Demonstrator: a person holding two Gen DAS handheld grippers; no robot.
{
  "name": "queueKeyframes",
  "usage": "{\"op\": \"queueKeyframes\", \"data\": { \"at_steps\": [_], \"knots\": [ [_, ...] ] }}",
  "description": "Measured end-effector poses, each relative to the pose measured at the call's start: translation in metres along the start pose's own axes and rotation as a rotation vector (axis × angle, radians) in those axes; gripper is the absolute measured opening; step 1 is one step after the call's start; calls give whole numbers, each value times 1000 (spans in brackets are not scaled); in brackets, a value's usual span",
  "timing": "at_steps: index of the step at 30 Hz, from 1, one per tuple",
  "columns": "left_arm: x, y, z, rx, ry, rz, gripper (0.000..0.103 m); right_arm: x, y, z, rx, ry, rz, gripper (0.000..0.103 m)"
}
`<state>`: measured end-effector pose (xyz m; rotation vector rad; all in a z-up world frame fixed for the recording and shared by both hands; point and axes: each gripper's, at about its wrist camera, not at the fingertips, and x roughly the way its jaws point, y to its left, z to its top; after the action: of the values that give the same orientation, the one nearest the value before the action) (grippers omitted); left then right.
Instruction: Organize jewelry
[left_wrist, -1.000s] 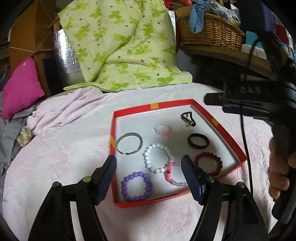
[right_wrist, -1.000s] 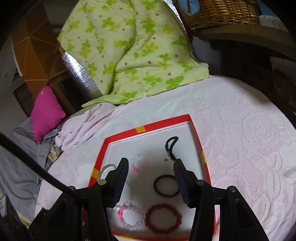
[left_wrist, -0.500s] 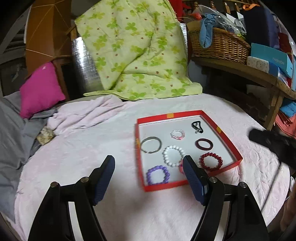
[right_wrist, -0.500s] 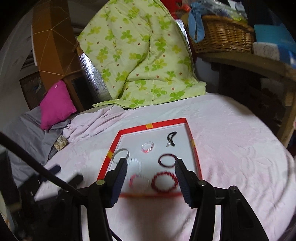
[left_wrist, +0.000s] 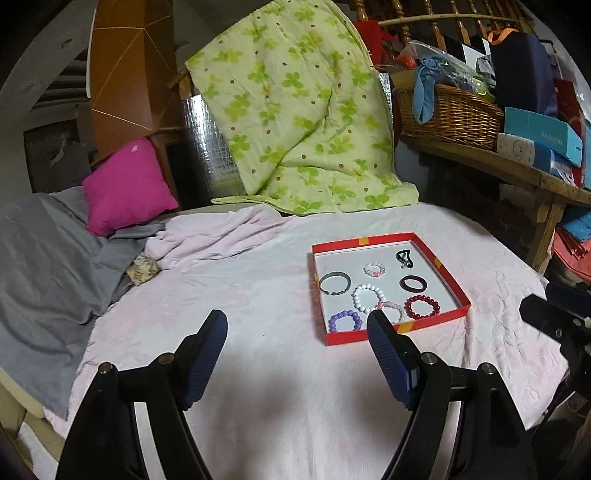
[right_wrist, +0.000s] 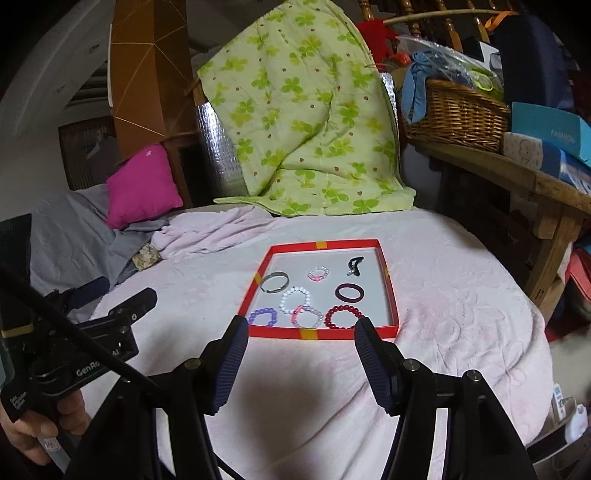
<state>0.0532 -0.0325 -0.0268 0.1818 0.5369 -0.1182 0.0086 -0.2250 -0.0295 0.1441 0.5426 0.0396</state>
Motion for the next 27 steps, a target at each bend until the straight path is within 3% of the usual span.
{"op": "queueKeyframes", "data": {
  "at_steps": [10, 27],
  "knots": [
    [-46, 15, 3, -36, -21, 34, 79, -44, 29, 5, -33, -30, -20, 65],
    [-90, 32, 13, -70, -74, 74, 79, -76, 52, 13, -57, -72, -22, 69]
  ]
}}
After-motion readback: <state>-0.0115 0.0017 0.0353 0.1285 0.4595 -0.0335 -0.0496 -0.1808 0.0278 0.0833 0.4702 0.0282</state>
